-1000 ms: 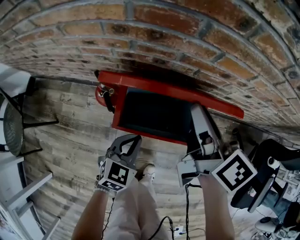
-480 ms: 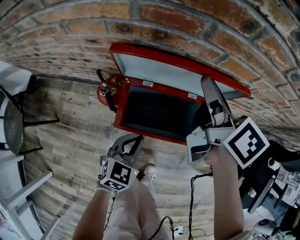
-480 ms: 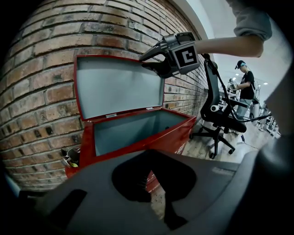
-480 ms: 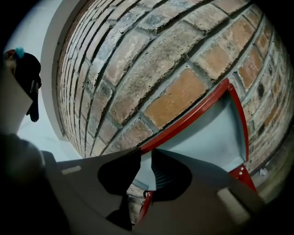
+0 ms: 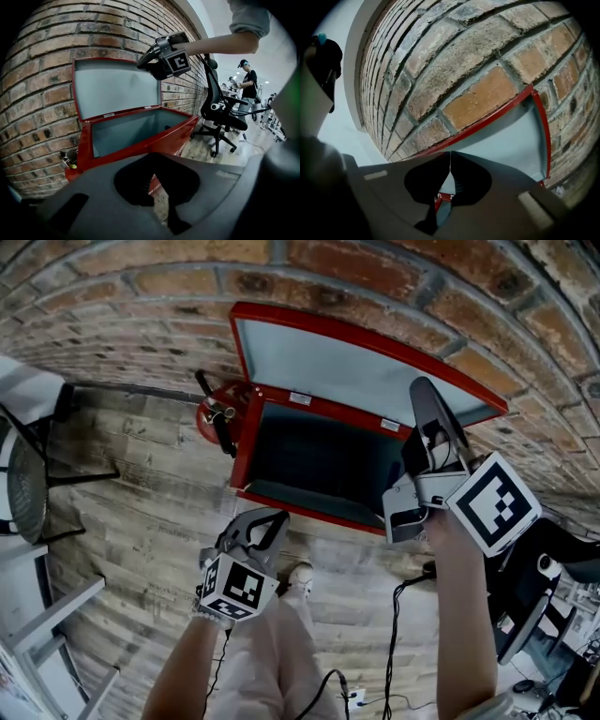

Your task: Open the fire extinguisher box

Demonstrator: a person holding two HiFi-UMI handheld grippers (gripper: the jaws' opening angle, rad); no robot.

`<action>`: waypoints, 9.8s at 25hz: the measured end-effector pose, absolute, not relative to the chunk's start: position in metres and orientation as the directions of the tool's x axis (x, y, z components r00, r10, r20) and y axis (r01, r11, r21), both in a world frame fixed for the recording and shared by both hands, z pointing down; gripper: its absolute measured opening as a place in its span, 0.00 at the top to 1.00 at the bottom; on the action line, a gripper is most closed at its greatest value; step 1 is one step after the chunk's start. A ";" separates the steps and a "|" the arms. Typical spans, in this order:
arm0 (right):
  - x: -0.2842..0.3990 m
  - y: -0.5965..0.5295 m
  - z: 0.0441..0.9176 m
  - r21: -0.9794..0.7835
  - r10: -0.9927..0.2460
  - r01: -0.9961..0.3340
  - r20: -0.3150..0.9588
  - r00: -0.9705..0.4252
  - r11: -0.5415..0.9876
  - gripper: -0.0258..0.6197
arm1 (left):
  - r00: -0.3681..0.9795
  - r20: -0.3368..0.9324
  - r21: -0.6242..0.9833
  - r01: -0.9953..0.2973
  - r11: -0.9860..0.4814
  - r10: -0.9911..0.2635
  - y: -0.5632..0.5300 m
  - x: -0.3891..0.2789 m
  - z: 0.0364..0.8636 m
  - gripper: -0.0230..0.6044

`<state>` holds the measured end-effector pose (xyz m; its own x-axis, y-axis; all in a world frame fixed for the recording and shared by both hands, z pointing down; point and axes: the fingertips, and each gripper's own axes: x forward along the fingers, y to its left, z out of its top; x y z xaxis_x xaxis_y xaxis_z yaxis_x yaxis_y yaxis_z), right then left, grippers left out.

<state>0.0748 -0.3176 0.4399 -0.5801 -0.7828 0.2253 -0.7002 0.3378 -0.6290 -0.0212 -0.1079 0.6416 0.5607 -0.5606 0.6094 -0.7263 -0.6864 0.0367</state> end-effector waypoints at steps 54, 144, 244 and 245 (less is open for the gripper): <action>0.013 0.042 0.706 -0.404 0.283 -0.123 0.797 -0.533 0.906 0.86 | 0.596 0.659 0.132 -0.693 -0.709 -0.459 0.029 -0.029 0.674 0.96; 0.088 -0.039 0.261 0.085 -0.750 -0.808 0.438 -0.496 0.584 0.95 | 0.601 0.364 -0.157 -0.713 -0.683 -0.711 -0.029 -0.048 0.226 0.96; 0.075 -0.052 0.155 0.183 -0.794 -0.780 0.265 -0.547 0.598 0.95 | 0.574 0.249 -0.244 -0.742 -0.624 -0.780 -0.041 -0.053 0.145 0.96; 0.075 -0.052 0.155 0.184 -0.794 -0.779 0.267 -0.547 0.599 0.95 | 0.573 0.251 -0.244 -0.742 -0.624 -0.780 -0.041 -0.054 0.145 0.96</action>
